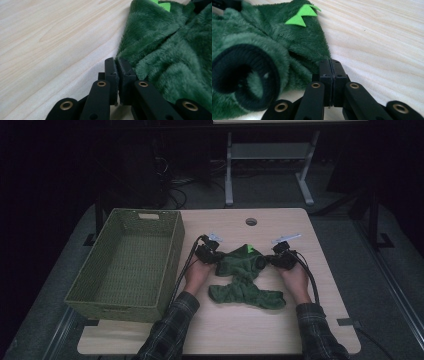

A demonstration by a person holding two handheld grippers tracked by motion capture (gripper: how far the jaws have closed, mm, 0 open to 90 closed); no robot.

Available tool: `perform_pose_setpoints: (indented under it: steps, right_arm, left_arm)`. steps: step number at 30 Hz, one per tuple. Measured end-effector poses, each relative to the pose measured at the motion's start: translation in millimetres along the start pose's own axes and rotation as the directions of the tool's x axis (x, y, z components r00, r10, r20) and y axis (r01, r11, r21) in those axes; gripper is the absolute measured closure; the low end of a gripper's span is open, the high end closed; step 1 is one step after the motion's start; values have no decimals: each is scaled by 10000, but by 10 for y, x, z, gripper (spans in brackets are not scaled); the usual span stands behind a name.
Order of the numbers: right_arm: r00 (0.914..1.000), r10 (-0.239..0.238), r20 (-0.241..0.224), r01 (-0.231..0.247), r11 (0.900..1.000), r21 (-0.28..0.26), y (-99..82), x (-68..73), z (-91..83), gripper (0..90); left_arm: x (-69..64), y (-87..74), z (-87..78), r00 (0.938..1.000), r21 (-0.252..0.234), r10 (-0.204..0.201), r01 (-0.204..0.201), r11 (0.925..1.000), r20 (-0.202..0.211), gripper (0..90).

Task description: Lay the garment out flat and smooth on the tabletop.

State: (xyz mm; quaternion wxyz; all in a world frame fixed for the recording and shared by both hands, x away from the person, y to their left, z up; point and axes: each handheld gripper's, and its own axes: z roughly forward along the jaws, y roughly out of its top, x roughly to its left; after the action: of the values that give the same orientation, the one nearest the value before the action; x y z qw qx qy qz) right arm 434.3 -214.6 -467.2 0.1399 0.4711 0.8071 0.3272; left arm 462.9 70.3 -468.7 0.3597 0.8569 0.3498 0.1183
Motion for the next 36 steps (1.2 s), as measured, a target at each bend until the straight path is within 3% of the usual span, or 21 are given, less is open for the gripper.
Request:
perform_pose_setpoints:
  steps: [3,6,10,13,17,23,28,36]
  right_arm:
    - [10000,71,66,-70,9999,-113,22,-8,-33,815]
    - [9997,222,-31,-224,9975,-664,48,-26,-201,736]
    - [9994,311,-172,-327,9942,-1021,70,-73,-427,674]
    - [9971,609,-458,-659,9908,-1184,52,-67,-583,635]
    - [9974,458,-552,-522,9913,-1208,9,2,-723,593]
    - [9959,380,-822,-487,9901,-1314,-90,99,-800,544]
    - [9935,235,-1113,-399,9883,-1473,-138,168,-813,520]
    - [9882,-243,-1516,5,9878,-1554,-169,313,-841,507]
  left_arm:
    - [-4,36,-55,9998,-102,-210,210,9997,-8,754]
    - [-13,67,-143,9997,-191,-228,230,9996,103,700]
    - [-46,88,-268,9997,-286,-237,240,9993,103,604]
    - [-108,73,-359,9997,-168,-215,217,9996,145,539]
    - [-207,28,-522,9998,-315,-147,151,9994,154,452]
    - [-312,-10,-712,9997,-116,-36,39,9999,237,349]
    - [-406,-73,-818,9985,-189,-76,86,9998,538,283]
    - [-588,-374,-939,9981,-77,42,-38,10000,609,158]
